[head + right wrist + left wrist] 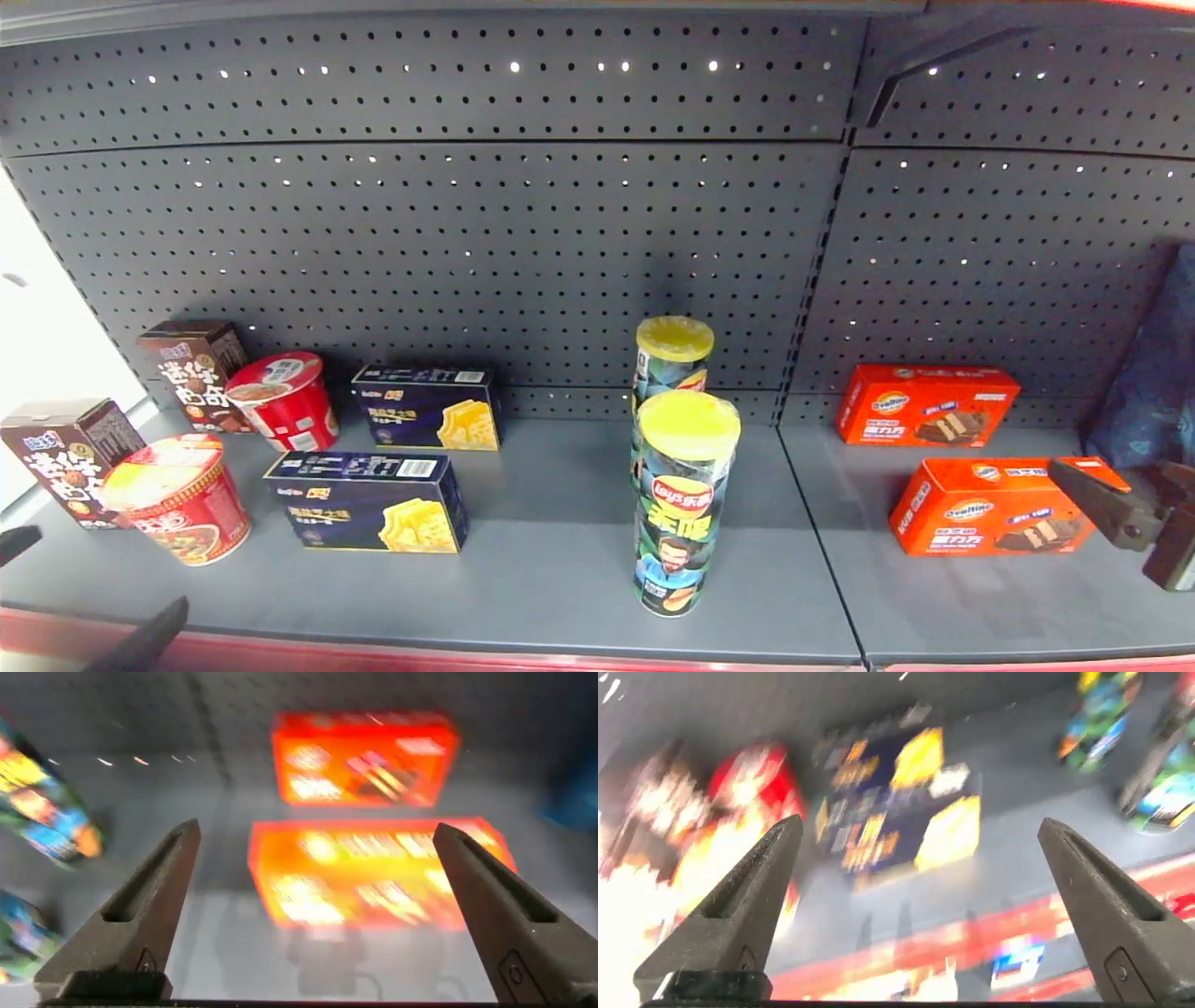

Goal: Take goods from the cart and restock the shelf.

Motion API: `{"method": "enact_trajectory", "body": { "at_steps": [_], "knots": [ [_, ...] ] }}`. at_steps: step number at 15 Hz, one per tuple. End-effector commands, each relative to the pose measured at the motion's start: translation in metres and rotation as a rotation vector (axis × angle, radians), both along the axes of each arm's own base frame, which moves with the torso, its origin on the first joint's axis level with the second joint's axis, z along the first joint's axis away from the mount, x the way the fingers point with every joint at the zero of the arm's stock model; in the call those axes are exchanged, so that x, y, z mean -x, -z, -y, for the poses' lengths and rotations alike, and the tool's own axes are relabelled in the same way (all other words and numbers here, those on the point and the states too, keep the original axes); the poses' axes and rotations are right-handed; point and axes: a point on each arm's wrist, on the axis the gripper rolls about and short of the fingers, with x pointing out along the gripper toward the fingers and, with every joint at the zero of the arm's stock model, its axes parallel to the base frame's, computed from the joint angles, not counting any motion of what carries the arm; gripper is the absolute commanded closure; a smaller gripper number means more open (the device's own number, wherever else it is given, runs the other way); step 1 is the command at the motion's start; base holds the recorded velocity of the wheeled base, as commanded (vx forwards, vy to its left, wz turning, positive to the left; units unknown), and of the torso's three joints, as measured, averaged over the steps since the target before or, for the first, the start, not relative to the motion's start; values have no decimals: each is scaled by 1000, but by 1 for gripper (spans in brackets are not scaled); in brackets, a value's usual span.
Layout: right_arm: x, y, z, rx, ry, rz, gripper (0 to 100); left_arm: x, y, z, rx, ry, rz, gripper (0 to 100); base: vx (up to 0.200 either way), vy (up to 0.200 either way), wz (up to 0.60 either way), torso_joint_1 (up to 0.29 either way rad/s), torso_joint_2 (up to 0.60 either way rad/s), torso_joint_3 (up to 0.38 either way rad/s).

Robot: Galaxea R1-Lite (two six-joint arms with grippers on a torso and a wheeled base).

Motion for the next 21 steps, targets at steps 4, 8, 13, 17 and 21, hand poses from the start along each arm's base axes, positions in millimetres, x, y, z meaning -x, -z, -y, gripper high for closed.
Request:
{"method": "enact_trajectory", "body": {
  "at_steps": [4, 8, 13, 17, 21],
  "knots": [
    [121, 51, 25, 41, 300, 26, 0, 78, 50, -10, 57, -212, 101, 0, 0, 0, 0, 0, 0, 0],
    [147, 69, 22, 11, 349, 69, 0, 88, 69, -8, 75, -189, 117, 0, 0, 0, 0, 0, 0, 0],
    [138, 103, 18, 61, 46, 122, 0, 71, 97, -7, 53, -135, 117, 0, 0, 0, 0, 0, 0, 0],
    [138, 103, 18, 61, 25, 120, 0, 70, 97, -6, 99, -86, 124, 0, 0, 0, 0, 0, 0, 0],
    [138, 103, 18, 64, 24, 120, 0, 68, 104, -7, 48, -135, 116, 0, 0, 0, 0, 0, 0, 0]
  ]
}}
